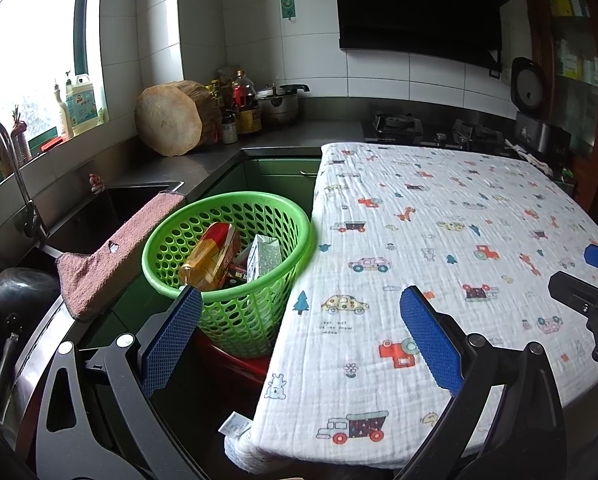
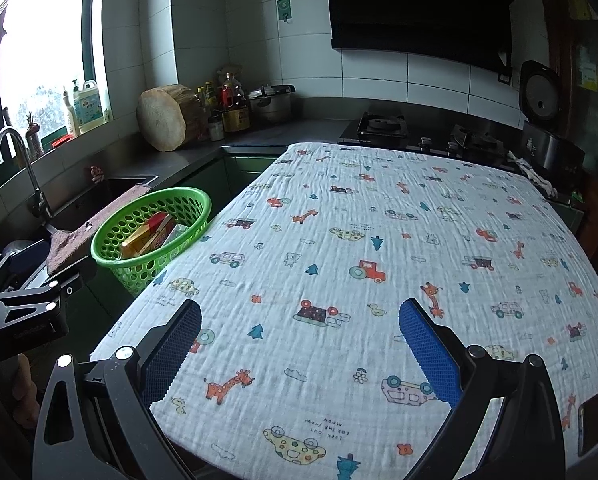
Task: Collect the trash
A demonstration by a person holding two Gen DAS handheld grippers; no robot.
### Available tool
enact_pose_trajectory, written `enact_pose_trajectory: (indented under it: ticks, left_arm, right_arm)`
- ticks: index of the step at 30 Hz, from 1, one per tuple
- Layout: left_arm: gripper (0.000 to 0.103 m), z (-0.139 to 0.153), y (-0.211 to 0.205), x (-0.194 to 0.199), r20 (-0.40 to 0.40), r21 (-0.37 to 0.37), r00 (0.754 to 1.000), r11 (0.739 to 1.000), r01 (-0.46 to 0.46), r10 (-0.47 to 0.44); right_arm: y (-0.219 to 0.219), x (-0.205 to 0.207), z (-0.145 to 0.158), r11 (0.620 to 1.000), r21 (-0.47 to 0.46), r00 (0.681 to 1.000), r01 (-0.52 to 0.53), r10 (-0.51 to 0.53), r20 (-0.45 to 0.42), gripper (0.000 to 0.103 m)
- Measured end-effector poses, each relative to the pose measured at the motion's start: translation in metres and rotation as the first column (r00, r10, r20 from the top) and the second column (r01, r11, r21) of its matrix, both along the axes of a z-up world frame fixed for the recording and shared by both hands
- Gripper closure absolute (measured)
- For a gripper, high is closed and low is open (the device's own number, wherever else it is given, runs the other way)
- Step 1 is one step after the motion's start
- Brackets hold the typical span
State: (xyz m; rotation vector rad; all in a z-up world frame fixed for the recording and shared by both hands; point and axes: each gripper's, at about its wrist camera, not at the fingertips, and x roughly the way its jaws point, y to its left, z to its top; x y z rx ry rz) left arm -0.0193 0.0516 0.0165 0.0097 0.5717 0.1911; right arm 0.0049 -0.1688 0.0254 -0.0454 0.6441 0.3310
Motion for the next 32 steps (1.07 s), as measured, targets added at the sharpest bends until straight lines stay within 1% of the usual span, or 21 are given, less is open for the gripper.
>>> enact_pose_trajectory:
  ticks: [16, 21, 27, 32]
  left_arm:
    - [0.005, -0.0022, 0.0023, 0.0004, -0.004, 0.002, 1.000, 1.000, -0.007, 0.008]
    - [0.005, -0.0021, 0.0023, -0.0006, 0.006, 0.017, 1.000, 1.000, -0.020, 0.020]
    - [0.005, -0.0019, 0.0057, 0.0008, -0.004, -0.011, 1.000, 1.000, -0.009, 0.009]
    - [0.005, -0.0030, 0.0075, 0.0007, -0.007, -0.016, 1.000, 1.000, -0.012, 0.012]
  right_arm:
    - [0.0006, 0.0018, -0.0011, 1.000, -0.004, 1.000, -0.005, 0.005, 0.000, 0.007]
    - [0.0021, 0.0024, -0.0032, 1.000, -0.006, 1.000, -0.012, 0.011, -0.003, 0.007]
    - [0.0024, 0.0024, -0.0042, 1.000, -0.004, 1.000, -0.015, 0.015, -0.006, 0.007]
    - [0.0030, 0.0028, -0.0051, 1.000, -0.004, 1.000, -0.016, 0.016, -0.009, 0.007]
